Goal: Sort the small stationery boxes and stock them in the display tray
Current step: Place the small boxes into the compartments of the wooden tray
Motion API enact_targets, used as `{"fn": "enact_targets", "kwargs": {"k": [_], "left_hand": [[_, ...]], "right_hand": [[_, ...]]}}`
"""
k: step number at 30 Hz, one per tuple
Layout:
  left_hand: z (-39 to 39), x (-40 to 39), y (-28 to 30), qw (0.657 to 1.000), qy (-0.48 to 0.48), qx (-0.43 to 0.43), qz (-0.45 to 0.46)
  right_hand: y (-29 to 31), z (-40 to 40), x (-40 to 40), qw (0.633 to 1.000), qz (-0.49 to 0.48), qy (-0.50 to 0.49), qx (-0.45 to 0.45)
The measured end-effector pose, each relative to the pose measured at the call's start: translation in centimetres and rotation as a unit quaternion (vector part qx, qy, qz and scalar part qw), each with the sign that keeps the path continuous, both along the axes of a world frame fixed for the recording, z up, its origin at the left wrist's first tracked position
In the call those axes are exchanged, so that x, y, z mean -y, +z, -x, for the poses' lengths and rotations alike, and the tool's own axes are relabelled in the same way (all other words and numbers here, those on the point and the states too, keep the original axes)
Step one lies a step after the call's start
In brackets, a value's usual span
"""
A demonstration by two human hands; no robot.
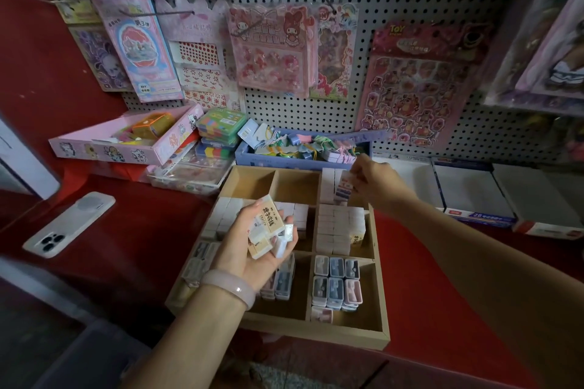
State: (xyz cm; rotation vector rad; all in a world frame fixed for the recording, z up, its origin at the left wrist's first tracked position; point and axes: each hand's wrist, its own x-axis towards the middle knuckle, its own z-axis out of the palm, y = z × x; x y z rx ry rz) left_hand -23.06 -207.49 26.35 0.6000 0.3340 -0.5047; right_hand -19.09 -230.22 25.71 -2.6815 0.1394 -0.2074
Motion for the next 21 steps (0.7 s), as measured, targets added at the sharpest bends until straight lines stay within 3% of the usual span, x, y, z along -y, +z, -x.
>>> {"fn": "enact_targets", "kwargs": {"k": [6, 21], "left_hand": [[-0.44, -0.42, -0.46, 1.0, 0.0, 0.003, -0.006], [-0.09, -0.81, -0.39, 1.0, 0.003, -0.003, 0.004]], "right_hand": [[0.31, -0.41, -0.26, 0.999, 0.019, 0.026, 0.037], [-0.51, -0.05, 0.13, 0.999, 0.021, 0.036, -0.021]]}}
